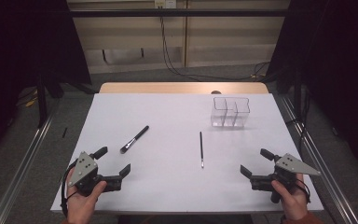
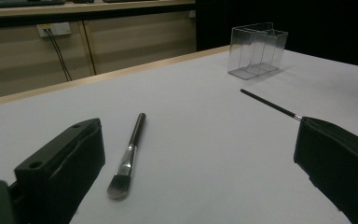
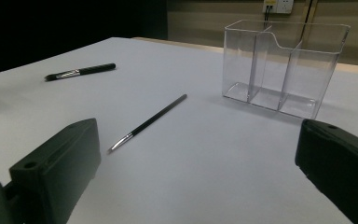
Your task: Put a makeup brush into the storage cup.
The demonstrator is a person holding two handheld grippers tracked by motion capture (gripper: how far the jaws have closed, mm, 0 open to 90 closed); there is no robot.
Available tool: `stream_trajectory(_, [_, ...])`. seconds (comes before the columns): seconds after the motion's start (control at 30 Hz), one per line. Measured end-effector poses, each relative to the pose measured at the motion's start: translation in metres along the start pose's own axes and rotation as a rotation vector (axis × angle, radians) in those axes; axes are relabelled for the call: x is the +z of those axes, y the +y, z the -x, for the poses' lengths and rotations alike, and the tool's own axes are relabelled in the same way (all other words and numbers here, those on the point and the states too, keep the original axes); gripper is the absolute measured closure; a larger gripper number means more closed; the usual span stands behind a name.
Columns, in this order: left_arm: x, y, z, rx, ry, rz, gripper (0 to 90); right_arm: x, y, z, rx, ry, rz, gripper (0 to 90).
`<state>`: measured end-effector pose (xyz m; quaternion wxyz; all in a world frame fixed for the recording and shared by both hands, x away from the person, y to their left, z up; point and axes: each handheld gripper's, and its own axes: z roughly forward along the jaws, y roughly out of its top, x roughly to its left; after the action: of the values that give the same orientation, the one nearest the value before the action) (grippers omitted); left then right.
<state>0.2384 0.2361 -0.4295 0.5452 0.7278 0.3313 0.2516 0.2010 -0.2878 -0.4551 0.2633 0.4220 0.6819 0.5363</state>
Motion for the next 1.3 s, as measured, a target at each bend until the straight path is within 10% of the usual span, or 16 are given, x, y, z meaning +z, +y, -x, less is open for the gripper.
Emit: stream_trajectory(1.3, [0.069,0.035,-0.036,0.058,-0.048,-0.09,2.4,0.003,0.0,-0.002,0.0,0.003,-0.007,0.0])
